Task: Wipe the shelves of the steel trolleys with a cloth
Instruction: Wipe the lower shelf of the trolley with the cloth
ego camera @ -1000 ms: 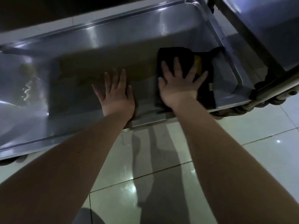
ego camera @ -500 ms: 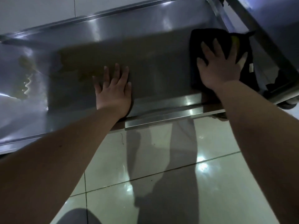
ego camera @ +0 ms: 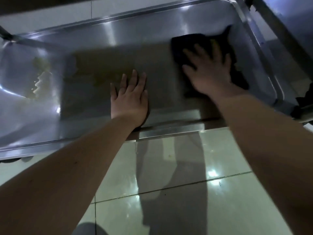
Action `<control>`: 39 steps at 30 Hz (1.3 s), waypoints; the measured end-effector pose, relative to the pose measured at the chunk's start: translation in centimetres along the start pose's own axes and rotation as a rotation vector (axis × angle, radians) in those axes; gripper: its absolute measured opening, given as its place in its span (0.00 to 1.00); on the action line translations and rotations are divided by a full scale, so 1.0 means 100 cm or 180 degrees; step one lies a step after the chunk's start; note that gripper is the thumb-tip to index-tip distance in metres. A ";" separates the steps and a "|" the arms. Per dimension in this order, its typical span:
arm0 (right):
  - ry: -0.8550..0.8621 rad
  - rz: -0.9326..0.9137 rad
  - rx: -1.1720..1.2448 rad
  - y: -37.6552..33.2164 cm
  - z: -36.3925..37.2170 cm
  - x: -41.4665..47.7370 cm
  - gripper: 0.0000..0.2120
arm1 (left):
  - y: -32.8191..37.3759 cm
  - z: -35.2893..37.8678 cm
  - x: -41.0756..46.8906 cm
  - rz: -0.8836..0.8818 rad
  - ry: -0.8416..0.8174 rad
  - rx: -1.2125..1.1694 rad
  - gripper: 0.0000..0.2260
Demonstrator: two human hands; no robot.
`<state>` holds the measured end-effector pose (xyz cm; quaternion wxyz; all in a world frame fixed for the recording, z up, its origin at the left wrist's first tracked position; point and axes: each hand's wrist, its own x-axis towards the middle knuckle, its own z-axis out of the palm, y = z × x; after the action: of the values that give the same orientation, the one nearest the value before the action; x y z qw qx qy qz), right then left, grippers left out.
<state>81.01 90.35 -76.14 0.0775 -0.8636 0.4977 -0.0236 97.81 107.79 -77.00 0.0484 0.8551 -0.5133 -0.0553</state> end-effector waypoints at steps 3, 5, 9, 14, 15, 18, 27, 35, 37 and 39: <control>-0.0101 0.0724 -0.0007 0.067 -0.013 0.005 0.26 | 0.001 0.003 0.001 -0.0008 0.0030 -0.0002 0.24; -0.0158 0.1009 -0.0093 0.072 -0.012 0.007 0.26 | 0.003 0.004 0.002 -0.0012 0.0040 0.0042 0.24; -0.0091 0.1045 0.0008 -0.007 -0.002 0.027 0.27 | 0.004 0.003 0.001 -0.0013 0.0005 0.0015 0.25; -0.0226 -0.0574 -0.0180 -0.119 0.017 0.027 0.26 | 0.001 -0.008 -0.004 -0.0119 0.0283 -0.0920 0.27; -0.0212 -0.0644 -0.0195 -0.122 0.019 0.026 0.26 | -0.001 -0.011 -0.003 -0.0107 0.0350 -0.1188 0.27; -0.0144 -0.0636 -0.0125 -0.113 0.021 0.027 0.26 | -0.022 -0.022 0.012 -0.0192 0.0449 -0.1202 0.27; -0.0182 -0.0548 -0.0018 -0.077 0.012 0.031 0.26 | -0.060 -0.017 0.037 -0.0332 -0.0049 -0.0013 0.24; -0.0140 0.0814 -0.0041 0.047 -0.013 0.038 0.26 | -0.055 -0.014 0.039 -0.0354 0.0026 0.0023 0.24; -0.0140 0.0996 -0.0034 0.019 -0.009 0.043 0.27 | -0.053 -0.014 0.039 -0.0368 0.0023 0.0049 0.24; -0.0188 0.0751 -0.0031 -0.032 -0.003 0.044 0.27 | -0.051 -0.014 0.038 -0.0350 0.0049 0.0058 0.24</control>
<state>85.93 88.07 -75.54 0.0901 -0.7996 0.5935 0.0135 104.27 106.87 -76.49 0.0415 0.8828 -0.4656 -0.0465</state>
